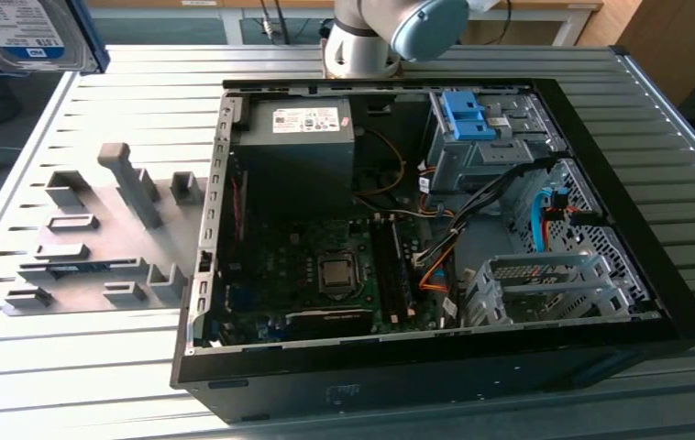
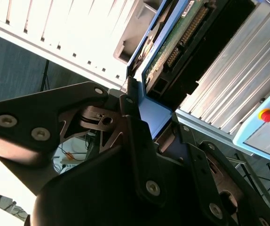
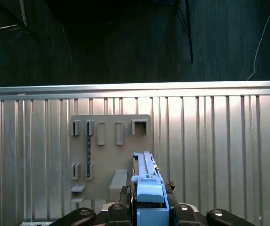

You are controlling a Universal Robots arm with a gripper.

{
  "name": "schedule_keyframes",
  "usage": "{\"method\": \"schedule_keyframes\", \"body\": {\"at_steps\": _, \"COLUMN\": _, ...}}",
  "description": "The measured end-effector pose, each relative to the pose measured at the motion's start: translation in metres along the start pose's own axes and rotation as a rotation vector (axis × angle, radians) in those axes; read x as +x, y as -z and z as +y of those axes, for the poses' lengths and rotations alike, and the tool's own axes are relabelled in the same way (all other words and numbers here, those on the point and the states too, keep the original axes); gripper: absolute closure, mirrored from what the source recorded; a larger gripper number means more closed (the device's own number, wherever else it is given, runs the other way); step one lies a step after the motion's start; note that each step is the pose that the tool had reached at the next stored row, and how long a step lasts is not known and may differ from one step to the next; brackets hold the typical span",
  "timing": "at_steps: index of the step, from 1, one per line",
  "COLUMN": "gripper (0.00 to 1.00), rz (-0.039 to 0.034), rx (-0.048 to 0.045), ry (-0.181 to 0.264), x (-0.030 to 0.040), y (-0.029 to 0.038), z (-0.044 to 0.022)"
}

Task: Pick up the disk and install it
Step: 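Pick up the disk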

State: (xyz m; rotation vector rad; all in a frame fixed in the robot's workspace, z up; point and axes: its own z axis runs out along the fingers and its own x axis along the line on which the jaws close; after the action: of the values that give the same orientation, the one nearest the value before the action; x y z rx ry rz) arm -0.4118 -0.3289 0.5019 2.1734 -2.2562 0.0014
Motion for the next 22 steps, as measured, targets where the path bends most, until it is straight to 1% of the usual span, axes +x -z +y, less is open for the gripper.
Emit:
{"method": "schedule_keyframes", "body": {"at_steps": 6, "gripper": 0.64, "rz": 0.0, "rx": 0.0, "ry": 0.0, "x": -0.0001, "y": 0.0, "z": -0.0033}}
{"method": "schedule_keyframes", "body": {"at_steps": 9, "gripper": 0.64, "rz": 0.0, "rx": 0.0001, "ry": 0.0, "x": -0.0003, "y": 0.0, "z": -0.0072}}
{"method": "schedule_keyframes", "body": {"at_steps": 13, "gripper": 0.64, "rz": 0.0, "rx": 0.0001, "ry": 0.0, "x": -0.0004, "y": 0.0, "z": -0.0105}}
{"method": "schedule_keyframes", "body": {"at_steps": 22, "gripper": 0.64, "rz": 0.0, "rx": 0.0001, "ry": 0.0, "x": -0.0005, "y": 0.0, "z": -0.0152}}
